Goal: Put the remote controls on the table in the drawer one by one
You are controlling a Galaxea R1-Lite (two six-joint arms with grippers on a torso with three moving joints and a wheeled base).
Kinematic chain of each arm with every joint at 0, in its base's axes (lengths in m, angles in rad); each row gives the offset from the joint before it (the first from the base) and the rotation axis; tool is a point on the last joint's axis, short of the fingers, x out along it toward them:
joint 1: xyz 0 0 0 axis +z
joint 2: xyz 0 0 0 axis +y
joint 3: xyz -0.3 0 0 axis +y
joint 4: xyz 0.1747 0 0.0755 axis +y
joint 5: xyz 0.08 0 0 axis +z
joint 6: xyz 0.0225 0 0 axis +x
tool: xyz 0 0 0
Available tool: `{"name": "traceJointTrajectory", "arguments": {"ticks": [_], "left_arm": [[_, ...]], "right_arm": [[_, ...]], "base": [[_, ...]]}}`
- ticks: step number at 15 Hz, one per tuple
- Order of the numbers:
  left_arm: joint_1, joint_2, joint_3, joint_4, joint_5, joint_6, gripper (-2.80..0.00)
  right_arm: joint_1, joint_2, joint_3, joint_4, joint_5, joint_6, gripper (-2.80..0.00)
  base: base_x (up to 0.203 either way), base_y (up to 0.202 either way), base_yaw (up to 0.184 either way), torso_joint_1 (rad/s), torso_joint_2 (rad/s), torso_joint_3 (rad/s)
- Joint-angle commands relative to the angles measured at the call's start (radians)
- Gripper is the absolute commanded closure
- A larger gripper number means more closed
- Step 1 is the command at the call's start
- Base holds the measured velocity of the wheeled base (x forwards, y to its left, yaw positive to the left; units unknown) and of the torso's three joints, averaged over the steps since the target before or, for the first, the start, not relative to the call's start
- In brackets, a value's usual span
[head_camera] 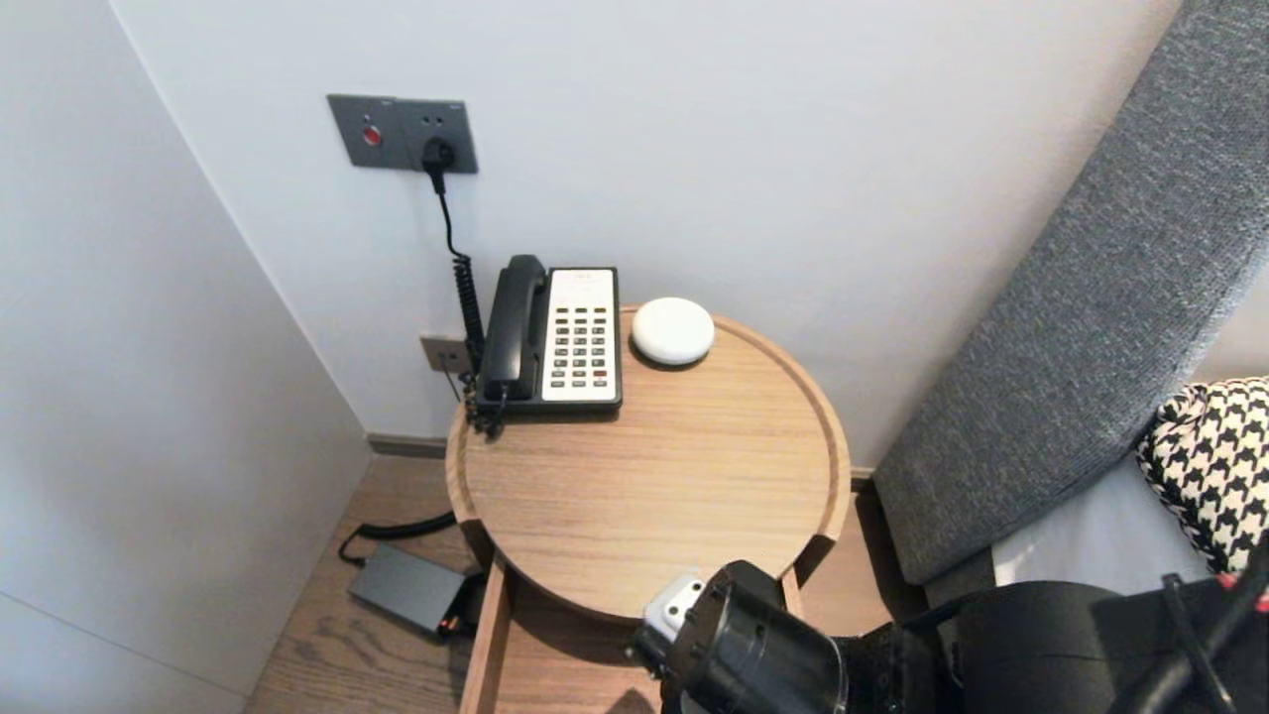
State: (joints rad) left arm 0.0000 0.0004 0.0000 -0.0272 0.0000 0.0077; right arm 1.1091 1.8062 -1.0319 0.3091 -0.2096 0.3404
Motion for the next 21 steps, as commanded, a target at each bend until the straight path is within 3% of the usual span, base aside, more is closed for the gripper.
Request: {"name": "traceJointTrajectory", "arguments": {"ticks": [1, 21], "left_arm": [[0.000, 0.000, 0.012, 0.000, 0.000, 0.000, 0.00], [0.000, 0.000, 0.012, 0.000, 0.000, 0.000, 0.00]], "right_arm": [[0.012, 0.043, -0.003, 0.001, -0.001, 0.002, 0.00], [0.063, 0.295, -0.167, -0.035, -0.004, -0.010, 0.00]], "base": [[0.000, 0.000, 0.000, 0.000, 0.00, 0.000], [0.000, 0.000, 0.000, 0.000, 0.00, 0.000]]}}
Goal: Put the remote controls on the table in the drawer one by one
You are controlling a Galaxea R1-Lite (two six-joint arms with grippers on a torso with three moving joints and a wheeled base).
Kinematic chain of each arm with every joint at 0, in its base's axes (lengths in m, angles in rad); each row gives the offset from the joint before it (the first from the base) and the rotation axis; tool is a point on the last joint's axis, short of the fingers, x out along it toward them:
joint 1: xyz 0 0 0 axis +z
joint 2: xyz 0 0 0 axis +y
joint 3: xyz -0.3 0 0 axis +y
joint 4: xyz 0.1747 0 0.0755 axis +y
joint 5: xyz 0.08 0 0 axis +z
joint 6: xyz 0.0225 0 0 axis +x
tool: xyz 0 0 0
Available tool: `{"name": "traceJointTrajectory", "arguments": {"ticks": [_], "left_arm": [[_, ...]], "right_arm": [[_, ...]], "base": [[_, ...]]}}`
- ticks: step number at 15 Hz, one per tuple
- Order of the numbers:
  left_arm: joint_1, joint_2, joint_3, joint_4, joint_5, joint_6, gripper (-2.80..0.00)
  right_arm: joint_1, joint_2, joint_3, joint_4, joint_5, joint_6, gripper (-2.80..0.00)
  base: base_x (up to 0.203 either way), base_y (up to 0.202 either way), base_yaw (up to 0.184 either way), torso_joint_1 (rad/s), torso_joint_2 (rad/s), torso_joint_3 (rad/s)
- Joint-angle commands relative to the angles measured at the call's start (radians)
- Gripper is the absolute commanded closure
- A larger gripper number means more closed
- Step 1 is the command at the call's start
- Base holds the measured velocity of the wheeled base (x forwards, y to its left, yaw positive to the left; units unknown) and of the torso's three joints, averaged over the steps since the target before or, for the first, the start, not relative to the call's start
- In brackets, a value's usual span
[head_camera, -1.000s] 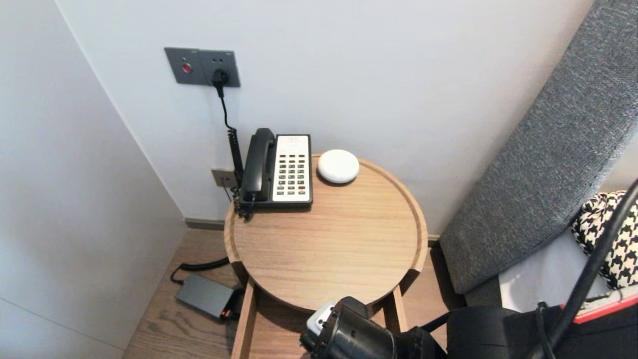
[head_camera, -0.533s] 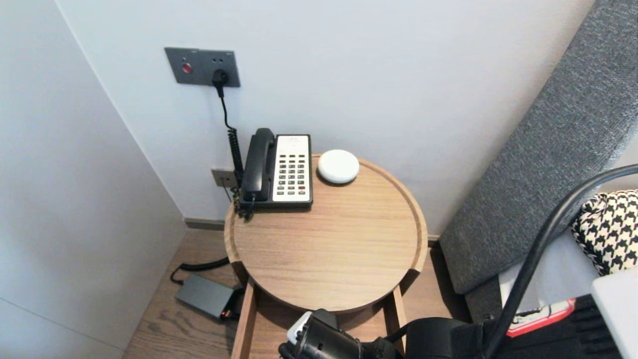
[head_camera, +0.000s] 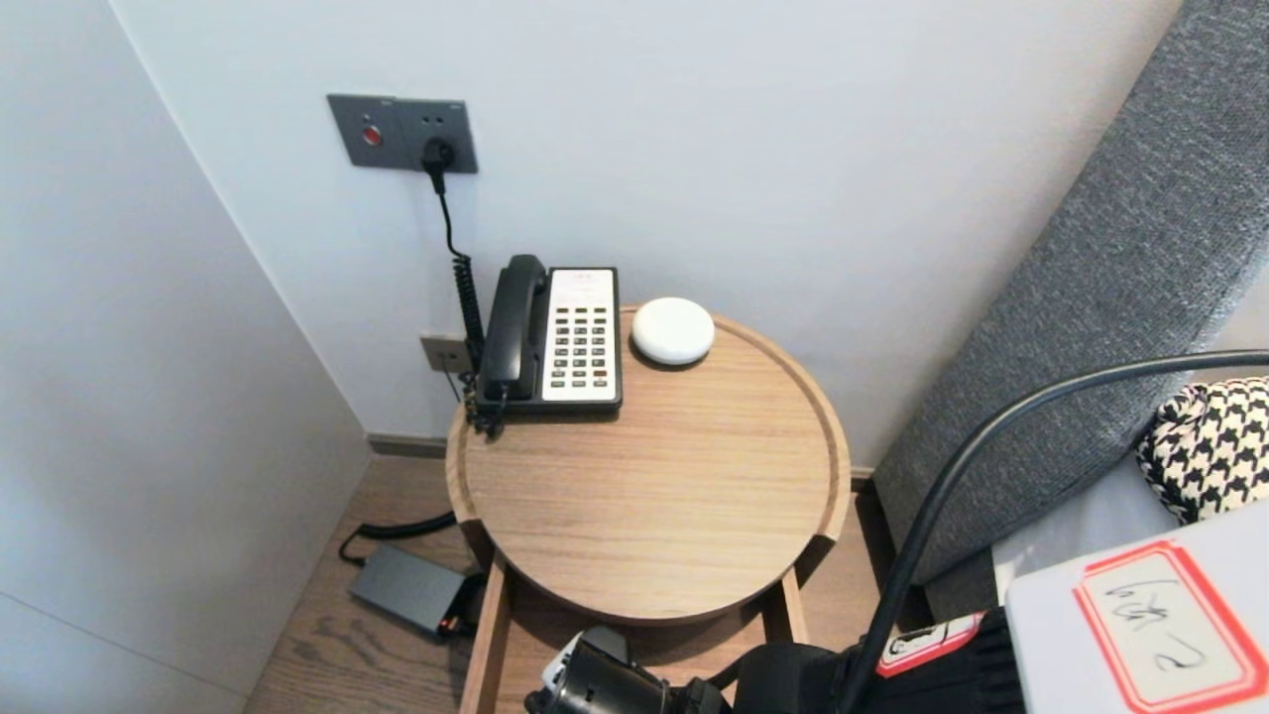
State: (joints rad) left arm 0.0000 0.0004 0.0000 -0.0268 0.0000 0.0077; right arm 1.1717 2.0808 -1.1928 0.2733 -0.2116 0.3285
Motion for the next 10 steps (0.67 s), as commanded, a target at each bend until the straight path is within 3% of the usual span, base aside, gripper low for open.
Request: {"name": "traceJointTrajectory", "arguments": {"ticks": [1, 10], "left_arm": [[0.000, 0.000, 0.012, -0.001, 0.000, 0.000, 0.00], [0.000, 0.000, 0.012, -0.001, 0.000, 0.000, 0.00]], "right_arm": [[0.000, 0.029, -0.011, 0.001, -0.002, 0.001, 0.00], [-0.006, 0.051, -0.022, 0.003, -0.009, 0.001, 0.00]], "base": [[0.000, 0.000, 0.000, 0.000, 0.00, 0.000], [0.000, 0.000, 0.000, 0.000, 0.00, 0.000]]}}
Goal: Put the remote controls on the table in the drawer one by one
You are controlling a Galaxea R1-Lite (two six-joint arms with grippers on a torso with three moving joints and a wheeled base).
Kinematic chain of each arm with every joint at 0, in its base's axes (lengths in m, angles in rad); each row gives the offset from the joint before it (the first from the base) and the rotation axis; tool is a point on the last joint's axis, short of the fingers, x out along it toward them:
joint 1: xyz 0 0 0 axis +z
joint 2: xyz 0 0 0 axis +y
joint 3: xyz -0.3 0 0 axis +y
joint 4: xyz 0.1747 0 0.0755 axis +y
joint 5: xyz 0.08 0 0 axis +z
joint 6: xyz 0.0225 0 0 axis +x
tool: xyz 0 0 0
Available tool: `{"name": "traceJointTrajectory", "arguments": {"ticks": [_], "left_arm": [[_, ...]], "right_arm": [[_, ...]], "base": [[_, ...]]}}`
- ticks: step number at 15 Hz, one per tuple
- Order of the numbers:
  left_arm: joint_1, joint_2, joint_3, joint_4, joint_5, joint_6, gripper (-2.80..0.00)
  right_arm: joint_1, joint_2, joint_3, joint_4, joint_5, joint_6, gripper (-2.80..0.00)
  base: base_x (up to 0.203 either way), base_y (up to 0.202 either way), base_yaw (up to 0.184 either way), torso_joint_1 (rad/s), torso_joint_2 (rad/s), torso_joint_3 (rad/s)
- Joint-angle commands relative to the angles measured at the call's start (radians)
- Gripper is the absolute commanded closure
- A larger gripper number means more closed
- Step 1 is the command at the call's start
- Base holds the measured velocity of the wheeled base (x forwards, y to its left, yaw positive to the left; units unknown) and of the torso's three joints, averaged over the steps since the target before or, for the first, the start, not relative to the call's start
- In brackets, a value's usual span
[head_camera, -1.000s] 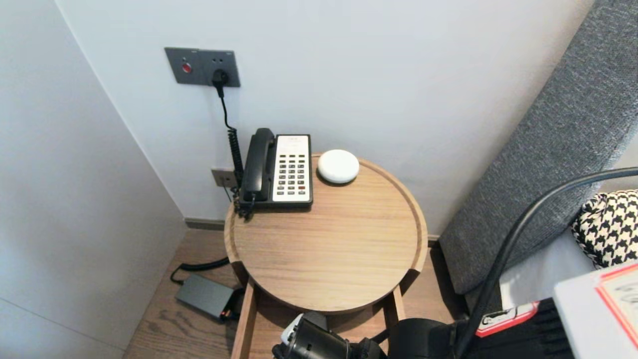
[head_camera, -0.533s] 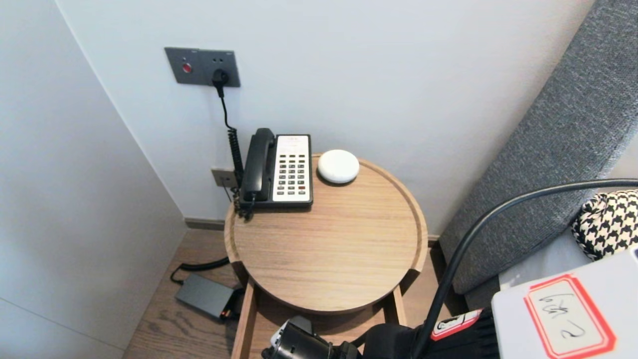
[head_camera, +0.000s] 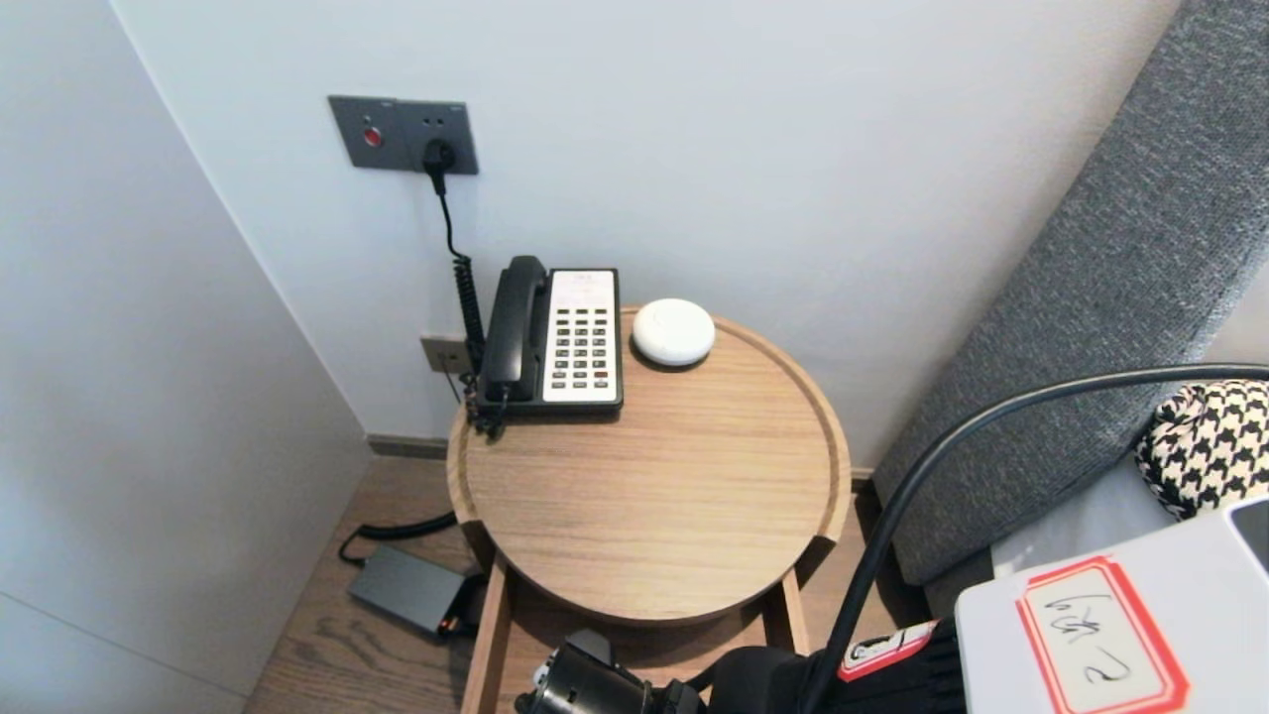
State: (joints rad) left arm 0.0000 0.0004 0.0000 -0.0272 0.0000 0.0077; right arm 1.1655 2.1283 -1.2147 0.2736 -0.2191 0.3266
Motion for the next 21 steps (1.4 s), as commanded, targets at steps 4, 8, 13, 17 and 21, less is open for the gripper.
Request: {"name": "traceJointTrajectory", "arguments": {"ticks": [4, 8, 13, 17, 21], "left_arm": [[0.000, 0.000, 0.012, 0.000, 0.000, 0.000, 0.00], [0.000, 0.000, 0.012, 0.000, 0.000, 0.000, 0.00], [0.000, 0.000, 0.012, -0.002, 0.000, 0.000, 0.00], [0.000, 0.000, 0.012, 0.000, 0.000, 0.000, 0.00], [0.000, 0.000, 0.012, 0.000, 0.000, 0.000, 0.00]], "right_arm": [[-0.002, -0.010, -0.001, 0.007, -0.007, 0.001, 0.00], [-0.006, -0.036, -0.003, 0.012, -0.014, -0.008, 0.00], [-0.006, -0.028, -0.003, 0.013, -0.014, -0.012, 0.00], [-0.006, -0.036, 0.000, 0.013, -0.023, -0.011, -2.80], [-0.006, -0.049, 0.005, 0.013, -0.026, -0.011, -2.80]], "base": [[0.000, 0.000, 0.000, 0.000, 0.00, 0.000], [0.000, 0.000, 0.000, 0.000, 0.00, 0.000], [0.000, 0.000, 0.000, 0.000, 0.00, 0.000], [0.000, 0.000, 0.000, 0.000, 0.00, 0.000], [0.000, 0.000, 0.000, 0.000, 0.00, 0.000]]}}
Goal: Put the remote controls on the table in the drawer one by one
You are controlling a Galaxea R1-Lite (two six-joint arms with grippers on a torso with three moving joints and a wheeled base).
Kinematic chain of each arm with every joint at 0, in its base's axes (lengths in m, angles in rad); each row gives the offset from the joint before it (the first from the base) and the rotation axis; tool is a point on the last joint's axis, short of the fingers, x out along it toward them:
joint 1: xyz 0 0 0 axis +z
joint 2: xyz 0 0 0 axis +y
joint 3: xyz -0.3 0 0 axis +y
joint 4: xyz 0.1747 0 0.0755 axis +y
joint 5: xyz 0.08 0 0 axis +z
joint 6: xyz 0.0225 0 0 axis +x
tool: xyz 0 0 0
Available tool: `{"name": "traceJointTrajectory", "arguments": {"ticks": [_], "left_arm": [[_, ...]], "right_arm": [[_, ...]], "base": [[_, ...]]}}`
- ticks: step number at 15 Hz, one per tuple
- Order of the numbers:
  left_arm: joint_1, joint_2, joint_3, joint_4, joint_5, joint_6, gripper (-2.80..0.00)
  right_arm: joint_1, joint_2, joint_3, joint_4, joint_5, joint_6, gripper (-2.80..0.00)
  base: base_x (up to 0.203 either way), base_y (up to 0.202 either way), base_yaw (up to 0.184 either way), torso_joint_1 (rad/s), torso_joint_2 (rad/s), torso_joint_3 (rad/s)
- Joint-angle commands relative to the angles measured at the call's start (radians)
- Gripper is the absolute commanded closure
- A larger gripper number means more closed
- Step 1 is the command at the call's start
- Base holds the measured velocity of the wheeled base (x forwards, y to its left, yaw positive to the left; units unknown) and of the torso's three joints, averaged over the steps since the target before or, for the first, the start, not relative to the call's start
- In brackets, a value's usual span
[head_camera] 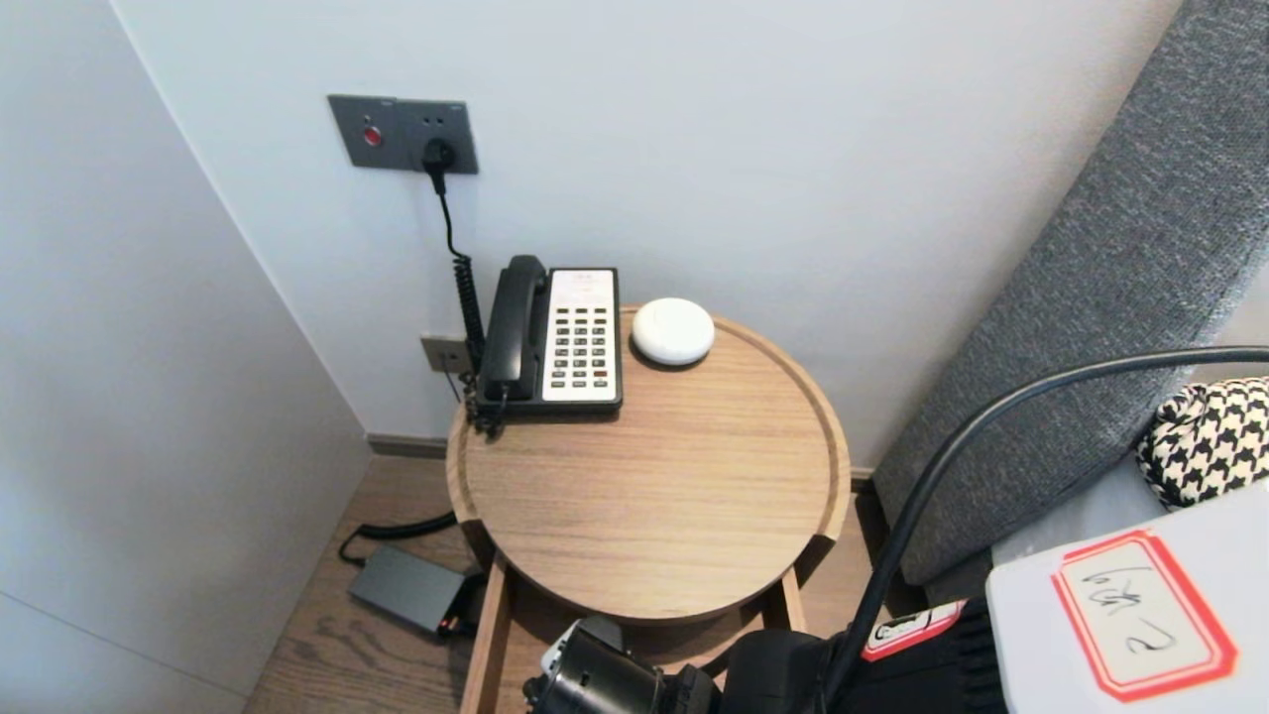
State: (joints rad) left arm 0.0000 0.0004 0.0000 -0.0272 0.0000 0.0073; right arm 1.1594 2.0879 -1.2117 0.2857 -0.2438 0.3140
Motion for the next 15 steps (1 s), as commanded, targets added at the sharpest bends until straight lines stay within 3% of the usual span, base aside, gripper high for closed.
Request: {"name": "traceJointTrajectory", "arguments": {"ticks": [1, 15], "left_arm": [[0.000, 0.000, 0.012, 0.000, 0.000, 0.000, 0.00], [0.000, 0.000, 0.012, 0.000, 0.000, 0.000, 0.00]], "right_arm": [[0.000, -0.023, 0.008, 0.002, -0.002, 0.002, -2.80], [-0.146, -0.341, 0.024, -0.002, 0.003, 0.035, -2.80]], "base": [[0.000, 0.000, 0.000, 0.000, 0.00, 0.000], [0.000, 0.000, 0.000, 0.000, 0.00, 0.000]]}}
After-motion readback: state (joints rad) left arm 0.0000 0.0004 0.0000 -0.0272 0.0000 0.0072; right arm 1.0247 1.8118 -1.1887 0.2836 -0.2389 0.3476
